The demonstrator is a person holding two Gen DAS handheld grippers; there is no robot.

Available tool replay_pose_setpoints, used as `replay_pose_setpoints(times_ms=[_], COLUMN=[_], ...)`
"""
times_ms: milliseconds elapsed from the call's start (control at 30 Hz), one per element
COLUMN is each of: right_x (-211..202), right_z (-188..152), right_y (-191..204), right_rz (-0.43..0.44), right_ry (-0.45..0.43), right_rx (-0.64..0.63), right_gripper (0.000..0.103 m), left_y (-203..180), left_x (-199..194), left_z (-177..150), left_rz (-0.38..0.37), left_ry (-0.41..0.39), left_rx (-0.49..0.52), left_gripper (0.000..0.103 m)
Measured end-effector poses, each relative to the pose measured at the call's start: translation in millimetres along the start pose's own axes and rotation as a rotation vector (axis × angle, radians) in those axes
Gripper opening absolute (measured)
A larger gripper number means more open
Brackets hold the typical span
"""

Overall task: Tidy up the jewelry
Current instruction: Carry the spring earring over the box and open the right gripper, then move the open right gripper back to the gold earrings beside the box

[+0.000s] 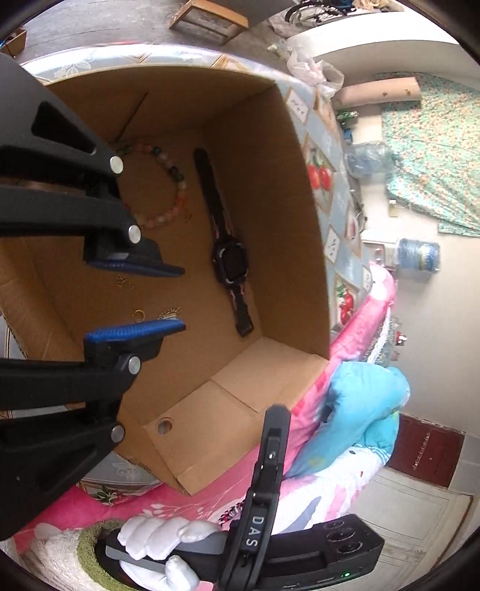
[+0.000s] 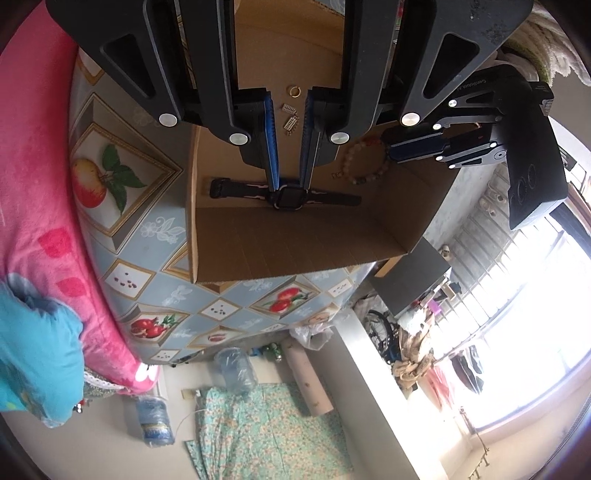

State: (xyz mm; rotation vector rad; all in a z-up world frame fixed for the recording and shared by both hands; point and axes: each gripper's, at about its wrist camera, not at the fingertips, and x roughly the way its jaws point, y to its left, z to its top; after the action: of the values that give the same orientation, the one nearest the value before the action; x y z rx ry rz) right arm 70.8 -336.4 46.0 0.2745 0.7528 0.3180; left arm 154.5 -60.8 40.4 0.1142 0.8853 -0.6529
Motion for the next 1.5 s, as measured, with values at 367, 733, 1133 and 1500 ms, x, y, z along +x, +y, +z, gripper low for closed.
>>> replay_pose_setpoints(times_ms=[367, 733, 1133, 1500], right_x=[-51, -112, -81, -69], right_z=[-16, -86, -171, -179], right_y=[5, -7, -28, -8], right_rz=[-0.007, -0.016, -0.014, -0.052], right_ry=[-0.107, -0.215, -0.019, 0.023], right_rx=[0.004, 0.078, 0.304, 0.241], right_gripper=[0.021, 0.029, 0.031, 0.031], left_y=[2, 8, -11, -10], left_x=[-49, -124, -42, -8], left_z=[-10, -87, -142, -152], left_rz=[0.017, -0.006, 0.154, 0.219], left_ry=[-0.143, -0.242, 0.011, 0.065], left_rx=[-0.026, -0.02, 0.071, 0.087], left_gripper=[0.023, 0.034, 0.039, 0.026])
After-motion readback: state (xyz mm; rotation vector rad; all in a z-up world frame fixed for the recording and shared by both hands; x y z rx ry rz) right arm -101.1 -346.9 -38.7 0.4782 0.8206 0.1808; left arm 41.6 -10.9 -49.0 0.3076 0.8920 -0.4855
